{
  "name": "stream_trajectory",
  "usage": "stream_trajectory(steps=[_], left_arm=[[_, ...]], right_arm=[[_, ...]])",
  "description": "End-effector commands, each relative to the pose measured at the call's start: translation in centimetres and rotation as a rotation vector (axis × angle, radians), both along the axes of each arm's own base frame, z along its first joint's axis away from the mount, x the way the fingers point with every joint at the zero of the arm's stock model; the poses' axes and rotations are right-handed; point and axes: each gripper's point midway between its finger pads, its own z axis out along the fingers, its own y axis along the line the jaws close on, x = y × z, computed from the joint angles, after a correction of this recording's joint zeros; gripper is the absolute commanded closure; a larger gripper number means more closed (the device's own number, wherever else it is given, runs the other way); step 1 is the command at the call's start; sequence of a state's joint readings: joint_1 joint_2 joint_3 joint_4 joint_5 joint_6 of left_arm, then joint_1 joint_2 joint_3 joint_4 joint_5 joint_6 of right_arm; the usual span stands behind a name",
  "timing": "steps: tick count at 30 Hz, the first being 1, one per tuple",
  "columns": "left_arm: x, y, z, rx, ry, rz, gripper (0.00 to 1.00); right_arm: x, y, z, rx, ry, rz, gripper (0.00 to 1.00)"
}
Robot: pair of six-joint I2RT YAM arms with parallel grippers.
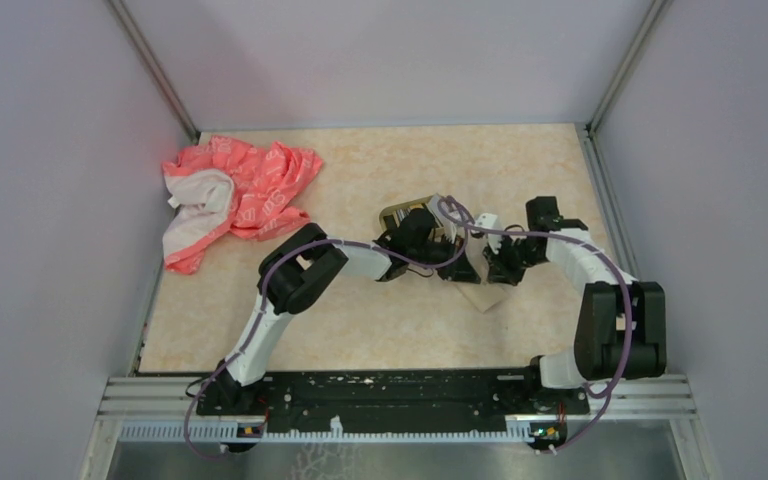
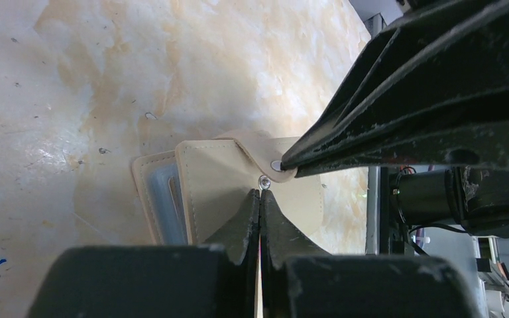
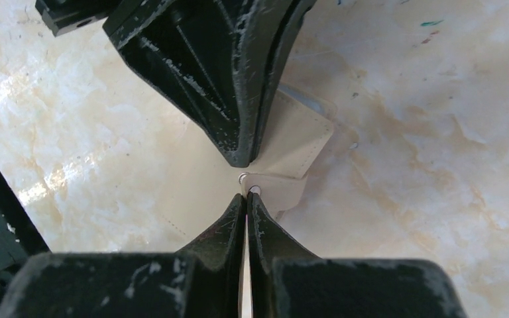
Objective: Put the credit cards into the card holder
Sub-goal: Close the card holder at the center of the board.
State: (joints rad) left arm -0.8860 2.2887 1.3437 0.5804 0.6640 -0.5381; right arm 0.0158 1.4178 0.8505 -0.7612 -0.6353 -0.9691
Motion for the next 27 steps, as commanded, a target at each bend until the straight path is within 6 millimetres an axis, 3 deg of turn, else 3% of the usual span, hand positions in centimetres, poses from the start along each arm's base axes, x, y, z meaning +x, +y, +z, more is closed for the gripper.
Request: stream_trajectory(steps=[1,27], left_arm=[[0.3,1.7,-4.7,0.133,0.044,0.086,1.00],[0.2,2.1,-4.4,0.116,0.032,0.097,1.00]], right_arm=[[-1.4,1.1,0.4,0.017,-0.004,0.053,1.00],[-2.0,1.8,-0.6,-0.034,0.024,0.088,1.00]])
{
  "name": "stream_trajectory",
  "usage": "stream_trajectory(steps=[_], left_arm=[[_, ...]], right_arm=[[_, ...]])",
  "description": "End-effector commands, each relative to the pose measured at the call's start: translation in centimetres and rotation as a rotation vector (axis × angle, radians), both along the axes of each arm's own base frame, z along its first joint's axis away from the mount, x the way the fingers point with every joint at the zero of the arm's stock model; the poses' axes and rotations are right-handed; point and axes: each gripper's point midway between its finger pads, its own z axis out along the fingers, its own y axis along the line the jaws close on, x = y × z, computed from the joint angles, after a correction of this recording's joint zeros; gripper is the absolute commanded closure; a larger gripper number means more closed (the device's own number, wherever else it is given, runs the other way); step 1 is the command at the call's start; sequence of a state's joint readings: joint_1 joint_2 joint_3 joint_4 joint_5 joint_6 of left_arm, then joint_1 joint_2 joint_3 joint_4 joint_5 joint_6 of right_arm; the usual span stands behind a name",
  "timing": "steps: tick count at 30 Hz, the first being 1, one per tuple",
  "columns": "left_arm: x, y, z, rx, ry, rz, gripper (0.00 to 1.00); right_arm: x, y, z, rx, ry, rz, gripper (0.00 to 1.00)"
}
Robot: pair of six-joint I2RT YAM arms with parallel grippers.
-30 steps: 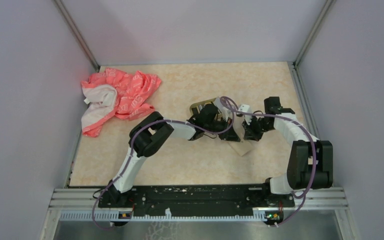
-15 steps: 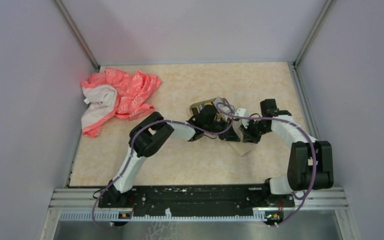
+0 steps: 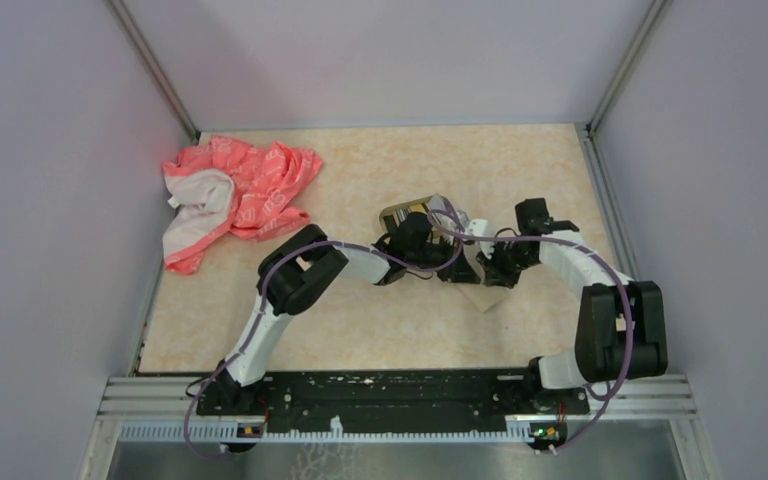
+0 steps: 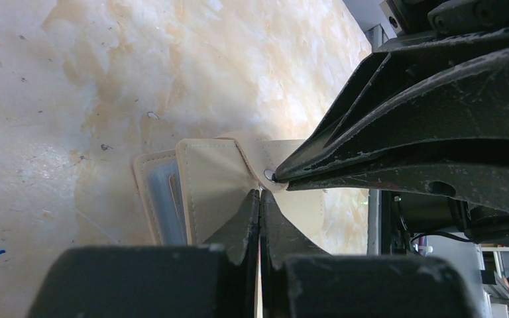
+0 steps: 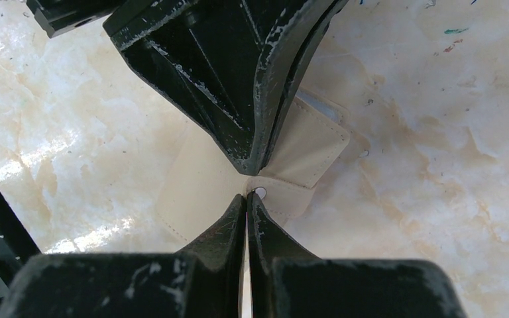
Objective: Put the credit cards into the card holder
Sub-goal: Close the card holder at the center of the board.
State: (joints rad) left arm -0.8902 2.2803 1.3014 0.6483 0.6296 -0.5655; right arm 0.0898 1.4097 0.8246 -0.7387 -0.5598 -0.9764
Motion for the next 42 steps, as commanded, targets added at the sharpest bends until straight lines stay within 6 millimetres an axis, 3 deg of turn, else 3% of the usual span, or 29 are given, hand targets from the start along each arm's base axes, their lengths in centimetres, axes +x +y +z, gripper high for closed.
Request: stream_trajectory(steps=[1,21,34,37,39,42], left_arm=[[0.1,1.9,-4.5,0.133,0.040,0.061,1.00],[-0.1,1.9,-4.6,0.122,0.044,0.056,1.00],[-0.3,1.9,-4.6,0.115,0.044,0.047,1.00],[-0.3,1.9,-4.4,0.107,0.041,0.045,1.00],[-0.3,1.9,-4.0,0.094,0.039,0.044,1.00],[0.0,1.8,-2.6,0.056,0.023,0.049,1.00]], right_arm=[[-1.5,1.2,0.3,0.039,0.043,0.027,1.00],[-1.9,2.0,-1.0,-0.041,0.110,0.054,1.00],[-0.6,1.9,-2.1,-0.074,0.190,-0.031,1.00],[-0.2,2.4,-1.1,-0.016,0.171,-0.038,0.99],[0.3,2.6,0.7,0.082,0.144,-0.047,0.84],[0.4,3.0,4.6,0.245,0.095,-0.010,0.70]])
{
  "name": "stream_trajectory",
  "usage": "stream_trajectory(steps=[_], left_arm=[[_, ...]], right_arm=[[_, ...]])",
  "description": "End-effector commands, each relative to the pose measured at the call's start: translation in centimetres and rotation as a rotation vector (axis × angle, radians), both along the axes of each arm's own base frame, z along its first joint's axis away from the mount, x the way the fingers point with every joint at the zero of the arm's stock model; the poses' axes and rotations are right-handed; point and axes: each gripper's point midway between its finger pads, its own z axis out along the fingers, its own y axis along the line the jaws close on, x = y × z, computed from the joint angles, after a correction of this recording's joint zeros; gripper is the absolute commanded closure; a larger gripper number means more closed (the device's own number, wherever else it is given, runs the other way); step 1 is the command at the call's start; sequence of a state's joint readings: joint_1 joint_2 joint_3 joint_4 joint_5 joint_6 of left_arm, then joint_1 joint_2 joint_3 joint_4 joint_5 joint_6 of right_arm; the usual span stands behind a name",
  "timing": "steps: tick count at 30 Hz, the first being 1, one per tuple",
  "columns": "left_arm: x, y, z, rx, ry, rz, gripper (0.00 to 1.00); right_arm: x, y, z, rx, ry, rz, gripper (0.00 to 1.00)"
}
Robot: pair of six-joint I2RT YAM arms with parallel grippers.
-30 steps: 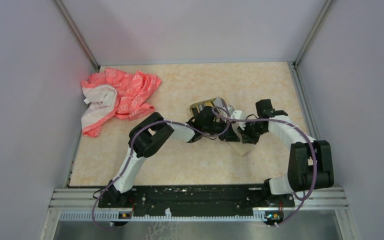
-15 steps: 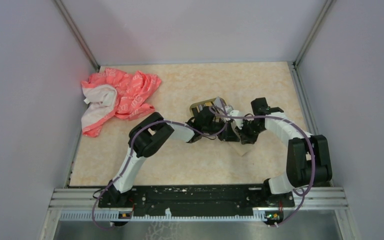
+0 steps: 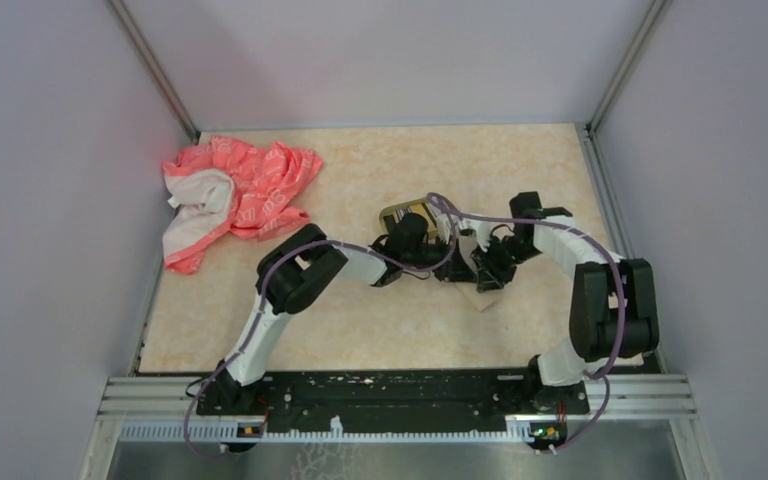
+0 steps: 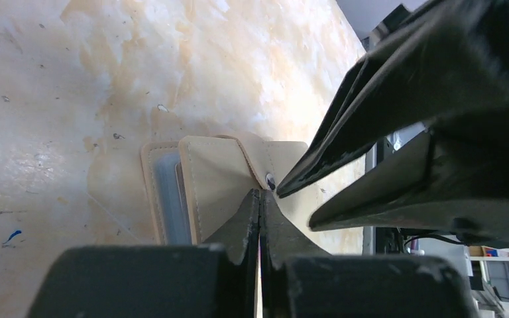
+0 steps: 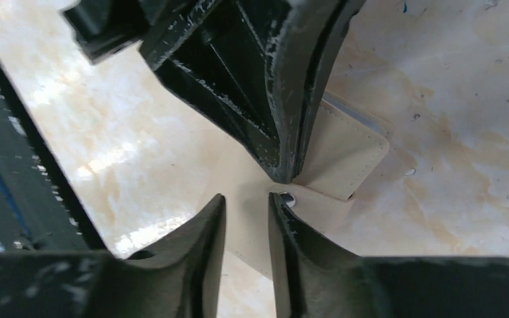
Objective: Put the credit cards into the card holder
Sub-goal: Close the card holder at the center of the board, then reset both arms
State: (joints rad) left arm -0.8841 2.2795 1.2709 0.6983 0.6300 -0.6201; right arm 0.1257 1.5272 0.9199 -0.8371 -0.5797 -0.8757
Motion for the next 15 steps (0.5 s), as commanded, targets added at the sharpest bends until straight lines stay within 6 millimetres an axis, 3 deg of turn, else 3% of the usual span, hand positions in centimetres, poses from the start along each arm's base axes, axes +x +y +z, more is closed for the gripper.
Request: stream_trajectory(steps=[1,4,8,14,15], left_arm=[[0.4,1.4,-1.9,0.062,-0.028,0.035,0.97],[1.3,1.7,1.1,0.026,-0.092,0.073,0.85],[2.4,3.0,5.8,-0.010,-0.222,0.141,0.67],[1.2,8.0,11.5,-0.019,-0.472,0.204,0.51],[0.9,9.1,12.3,-0.013,-0.508,0.219,0.45]], right_arm=[[1.0,1.7,6.0,0.270,-0.105,0.023,0.67],[0.6,1.8,7.9,0.318,-0.174,0.059,0.56],[1.8,0.3,9.3,0.275,-0.318,-0.004,0.39],[4.3,-1.7,13.2,0.208,-0.478,-0.193,0.19],[4.9,-2.2,14.2,0.204,-0.506,-0.240,0.09]])
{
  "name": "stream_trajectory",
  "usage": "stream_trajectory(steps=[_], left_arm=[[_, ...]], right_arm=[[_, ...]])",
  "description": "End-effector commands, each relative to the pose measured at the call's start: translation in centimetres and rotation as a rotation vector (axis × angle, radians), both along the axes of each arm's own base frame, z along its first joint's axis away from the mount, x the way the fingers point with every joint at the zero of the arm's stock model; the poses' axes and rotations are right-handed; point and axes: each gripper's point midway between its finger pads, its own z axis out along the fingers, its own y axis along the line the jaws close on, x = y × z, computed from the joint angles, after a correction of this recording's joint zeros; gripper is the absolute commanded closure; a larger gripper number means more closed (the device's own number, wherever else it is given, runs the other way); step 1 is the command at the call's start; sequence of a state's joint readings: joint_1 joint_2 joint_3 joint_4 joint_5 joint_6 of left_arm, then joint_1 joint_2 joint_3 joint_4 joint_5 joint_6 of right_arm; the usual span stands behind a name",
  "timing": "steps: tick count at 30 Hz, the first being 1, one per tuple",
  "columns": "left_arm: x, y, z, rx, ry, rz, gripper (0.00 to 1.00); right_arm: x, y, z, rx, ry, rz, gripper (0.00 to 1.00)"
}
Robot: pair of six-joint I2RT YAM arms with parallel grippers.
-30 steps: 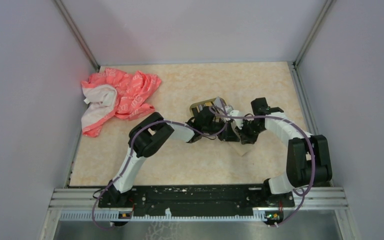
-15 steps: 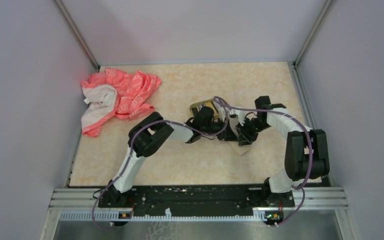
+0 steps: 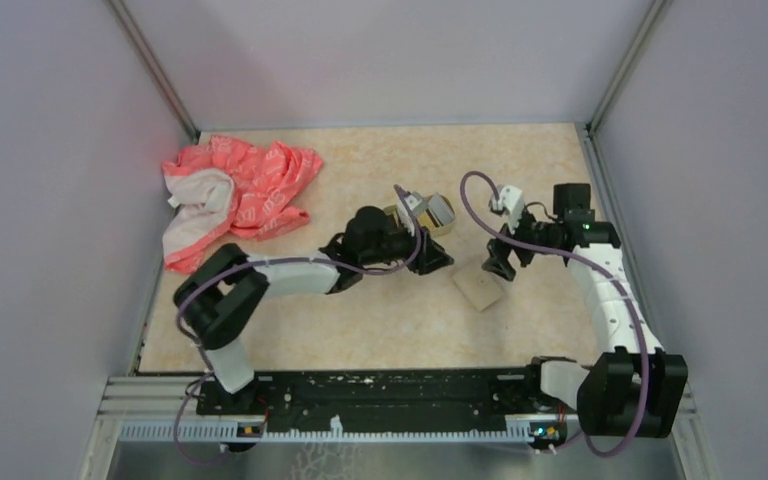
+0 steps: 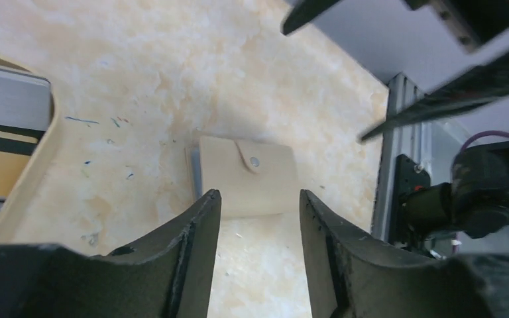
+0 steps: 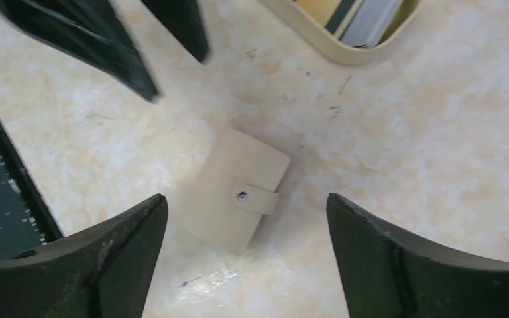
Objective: Put the credit cards into the card holder
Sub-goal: Reset both arms
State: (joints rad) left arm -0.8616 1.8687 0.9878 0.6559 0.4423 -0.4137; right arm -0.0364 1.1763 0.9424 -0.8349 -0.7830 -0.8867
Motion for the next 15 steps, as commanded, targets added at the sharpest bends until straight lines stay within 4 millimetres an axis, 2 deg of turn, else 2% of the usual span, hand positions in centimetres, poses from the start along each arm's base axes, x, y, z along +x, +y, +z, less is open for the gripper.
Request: stream_trajectory(steps=[1,3,4,6,8,11,13,15], left_arm=[[0.2,4.3,4.6,0.009,-0.226,0.093,0.40],[0.4,7.3,6.3,0.012,-0.227,0.168,0.26],[0.6,9.2,8.0,-0.017,-0.236,0.196,0.14],[0.5,12.2,9.5,-0.053,-0.213,0.236,0.02],[0.4,14.5,10.6,-0.069,-0.184,0.285,0.01],[-0.5,17.1,12.9,-0.085,-0.174,0.340,0.01],[-1.4,18.6,14.6,-0.111,-0.186,0.382,0.01],[-2.3,20.2,16.2,-0.138,-0.196,0.434,0.01]], right_arm=[[3.4,-1.9,4.9,0.034,-0.141,-0.216,0.02],[4.9,-3.2,7.6,0.073,-0.184,-0.376,0.02],[5.7,-4.1,8.8,0.075,-0.214,-0.463,0.02],[6.6,-4.9,11.3,0.143,-0.258,-0.594,0.02],[5.9,-4.0,13.3,0.205,-0.267,-0.577,0.01],[4.3,-2.1,16.5,0.306,-0.298,-0.507,0.02],[4.0,-1.8,18.1,0.374,-0.295,-0.537,0.02],[4.2,-2.3,19.1,0.434,-0.284,-0.625,0.02]])
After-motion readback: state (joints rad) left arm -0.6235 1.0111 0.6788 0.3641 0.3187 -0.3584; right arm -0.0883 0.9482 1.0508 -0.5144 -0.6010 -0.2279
